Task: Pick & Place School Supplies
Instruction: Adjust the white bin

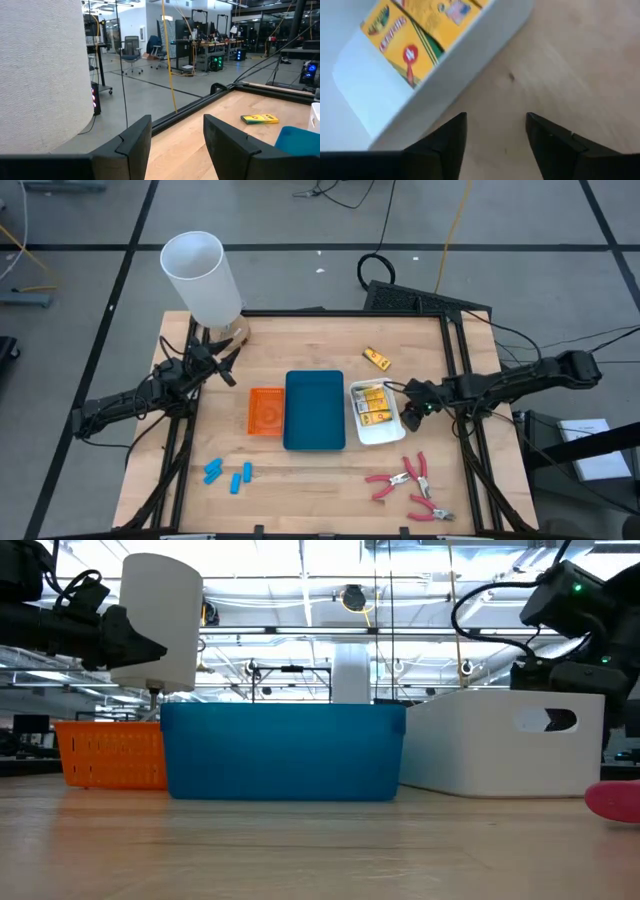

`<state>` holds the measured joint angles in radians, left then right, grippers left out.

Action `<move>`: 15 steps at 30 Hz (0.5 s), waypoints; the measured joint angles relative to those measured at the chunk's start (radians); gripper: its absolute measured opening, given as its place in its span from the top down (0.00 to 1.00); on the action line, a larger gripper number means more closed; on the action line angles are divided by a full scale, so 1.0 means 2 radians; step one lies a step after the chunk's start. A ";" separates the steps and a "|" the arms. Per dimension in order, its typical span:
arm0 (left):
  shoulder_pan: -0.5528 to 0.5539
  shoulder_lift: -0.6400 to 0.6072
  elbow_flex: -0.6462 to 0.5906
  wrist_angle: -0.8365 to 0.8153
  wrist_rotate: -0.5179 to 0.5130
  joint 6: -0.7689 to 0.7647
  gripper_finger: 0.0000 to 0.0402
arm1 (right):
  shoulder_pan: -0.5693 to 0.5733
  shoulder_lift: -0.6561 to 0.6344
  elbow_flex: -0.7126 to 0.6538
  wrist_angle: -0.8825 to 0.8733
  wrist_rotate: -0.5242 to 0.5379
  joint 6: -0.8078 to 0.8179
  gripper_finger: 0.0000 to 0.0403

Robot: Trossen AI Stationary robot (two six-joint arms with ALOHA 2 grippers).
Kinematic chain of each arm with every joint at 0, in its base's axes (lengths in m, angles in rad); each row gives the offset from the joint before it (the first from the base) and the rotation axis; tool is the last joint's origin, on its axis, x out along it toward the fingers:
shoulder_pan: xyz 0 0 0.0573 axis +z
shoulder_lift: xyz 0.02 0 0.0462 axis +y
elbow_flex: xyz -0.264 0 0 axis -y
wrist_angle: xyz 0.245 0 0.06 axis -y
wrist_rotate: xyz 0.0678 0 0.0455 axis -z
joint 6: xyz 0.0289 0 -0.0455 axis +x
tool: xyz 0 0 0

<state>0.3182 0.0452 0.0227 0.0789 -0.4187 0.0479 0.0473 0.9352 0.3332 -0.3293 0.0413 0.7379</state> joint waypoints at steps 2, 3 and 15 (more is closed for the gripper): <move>0.000 0.000 0.000 0.000 0.000 0.000 0.55 | 0.000 0.001 -0.001 0.029 0.003 -0.011 0.57; 0.000 0.000 0.000 0.000 0.000 0.000 0.55 | 0.000 0.000 -0.001 0.045 0.003 -0.015 0.60; 0.000 0.000 0.000 0.000 0.000 0.000 0.55 | 0.000 0.024 -0.001 0.157 -0.022 -0.047 0.73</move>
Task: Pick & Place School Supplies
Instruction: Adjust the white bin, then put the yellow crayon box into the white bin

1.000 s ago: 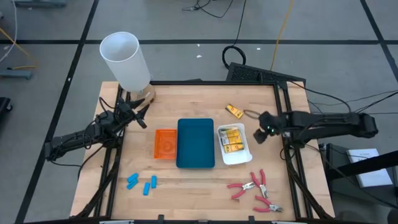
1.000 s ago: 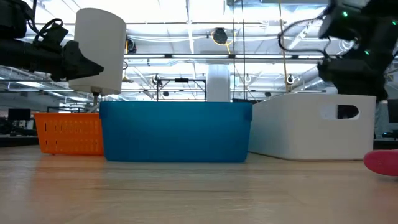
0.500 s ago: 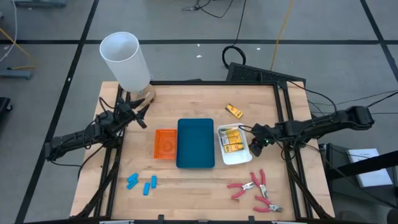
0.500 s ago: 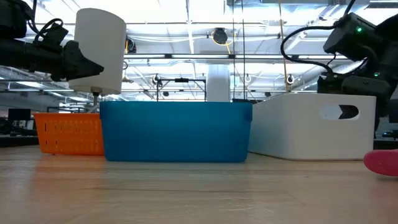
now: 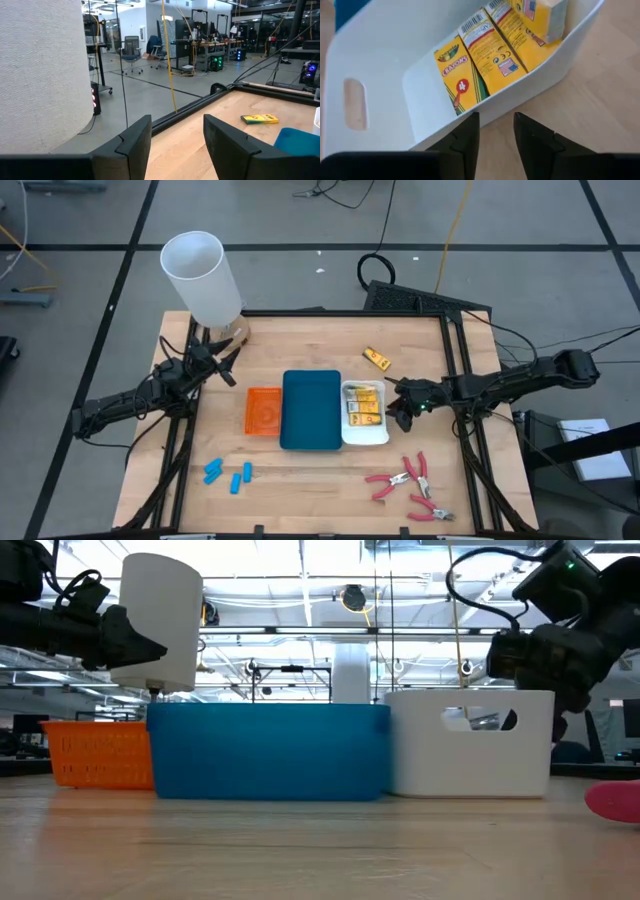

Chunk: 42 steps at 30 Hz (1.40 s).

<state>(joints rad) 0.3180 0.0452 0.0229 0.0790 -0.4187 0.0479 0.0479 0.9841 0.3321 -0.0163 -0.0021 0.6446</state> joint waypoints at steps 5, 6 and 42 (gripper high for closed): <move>0.000 0.000 0.000 0.000 0.000 0.000 0.55 | -0.008 0.016 0.001 -0.022 0.025 -0.040 0.74; 0.000 0.000 0.000 0.000 0.000 0.000 0.55 | -0.012 0.016 0.001 -0.030 0.043 -0.045 0.74; 0.000 0.000 0.000 0.000 0.000 0.000 0.55 | -0.284 0.227 0.002 0.214 0.162 -0.249 0.37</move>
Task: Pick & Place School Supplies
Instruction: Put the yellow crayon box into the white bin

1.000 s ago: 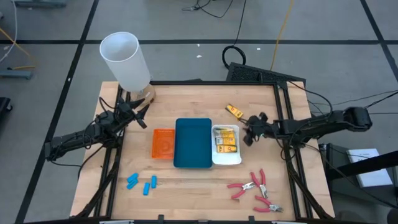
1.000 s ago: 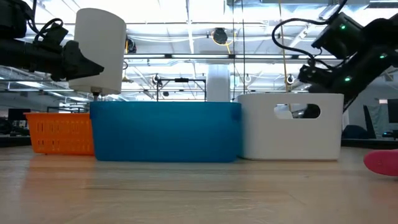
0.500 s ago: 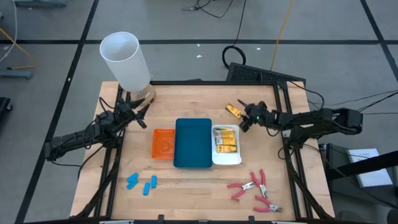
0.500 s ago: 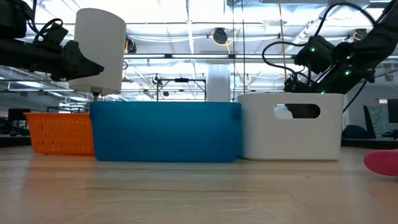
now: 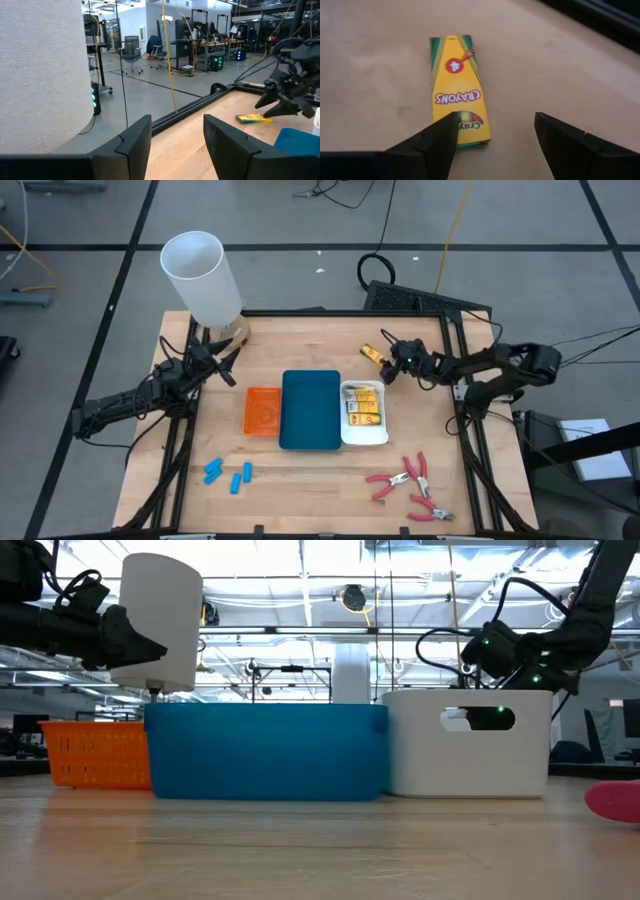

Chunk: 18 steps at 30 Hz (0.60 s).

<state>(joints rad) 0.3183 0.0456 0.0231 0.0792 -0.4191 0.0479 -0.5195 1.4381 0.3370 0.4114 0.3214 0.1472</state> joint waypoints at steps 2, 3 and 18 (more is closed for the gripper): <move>0.000 0.000 0.000 0.000 0.000 0.000 0.55 | -0.002 -0.004 0.000 -0.010 0.029 -0.001 0.38; 0.000 0.000 0.000 0.000 0.000 0.000 0.55 | -0.003 -0.008 0.000 -0.016 0.046 -0.001 0.39; 0.000 0.000 0.000 0.000 0.000 0.000 0.55 | -0.048 -0.108 0.006 -0.074 -0.053 -0.107 0.43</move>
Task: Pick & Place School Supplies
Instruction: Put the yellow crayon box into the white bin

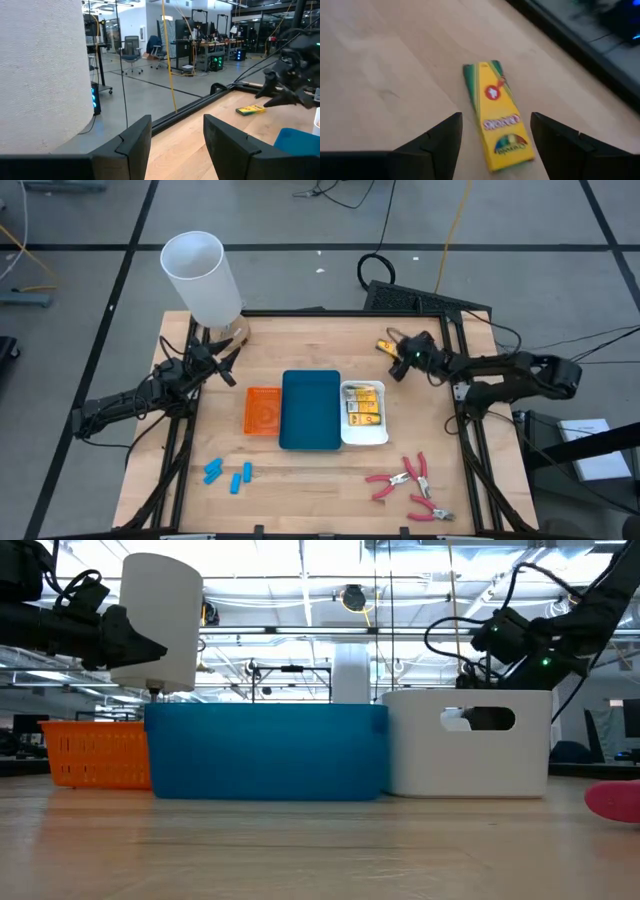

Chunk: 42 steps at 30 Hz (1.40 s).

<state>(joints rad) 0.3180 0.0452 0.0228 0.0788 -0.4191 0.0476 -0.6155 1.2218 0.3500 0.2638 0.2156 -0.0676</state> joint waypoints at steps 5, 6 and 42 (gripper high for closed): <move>0.000 0.000 0.000 0.000 0.000 0.000 0.55 | -0.094 0.011 0.030 -0.036 -0.124 -0.001 0.43; 0.000 0.000 0.000 0.000 0.000 0.000 0.55 | -0.105 0.015 0.034 -0.037 -0.139 -0.015 0.43; 0.000 0.000 0.000 0.000 0.000 0.000 0.55 | -0.123 0.114 0.044 -0.022 -0.201 -0.069 0.63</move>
<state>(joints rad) 0.3180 0.0452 0.0231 0.0791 -0.4187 0.0478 -0.8606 1.4501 0.4374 0.2201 -0.1860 -0.2052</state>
